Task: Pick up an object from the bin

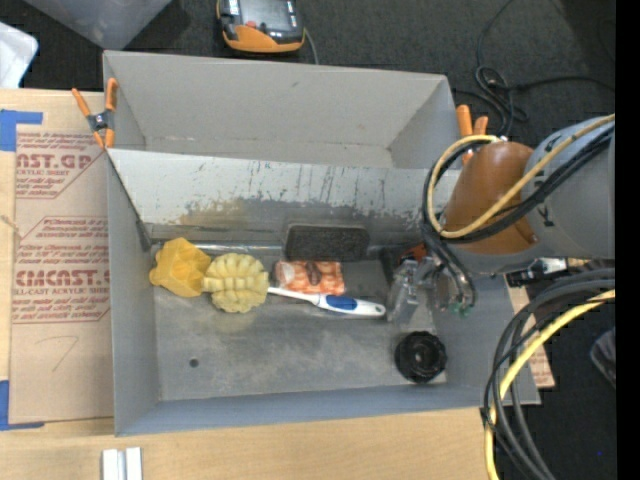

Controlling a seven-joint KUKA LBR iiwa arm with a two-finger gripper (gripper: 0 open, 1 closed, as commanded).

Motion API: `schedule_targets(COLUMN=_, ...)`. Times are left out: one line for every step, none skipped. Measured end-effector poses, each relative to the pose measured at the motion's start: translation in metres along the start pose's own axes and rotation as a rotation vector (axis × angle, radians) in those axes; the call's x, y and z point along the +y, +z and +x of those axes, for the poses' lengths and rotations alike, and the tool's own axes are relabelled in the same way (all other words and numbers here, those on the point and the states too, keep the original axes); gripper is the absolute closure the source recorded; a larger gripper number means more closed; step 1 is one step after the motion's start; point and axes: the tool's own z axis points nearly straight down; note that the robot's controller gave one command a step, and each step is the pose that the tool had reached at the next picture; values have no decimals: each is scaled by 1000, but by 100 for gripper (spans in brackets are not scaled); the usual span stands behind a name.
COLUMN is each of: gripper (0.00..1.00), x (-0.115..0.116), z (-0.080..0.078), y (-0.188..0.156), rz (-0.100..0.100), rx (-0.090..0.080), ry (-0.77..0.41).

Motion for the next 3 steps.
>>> schedule_targets(gripper=100, x=4, z=1, y=1, rz=0, rx=-1, ry=6)
schedule_targets(gripper=100, x=-25, z=17, y=-40, rz=1, rx=-4, ry=-103)
schedule_targets(gripper=100, x=-1, z=22, y=-16, rz=-4, rx=5, ry=13)
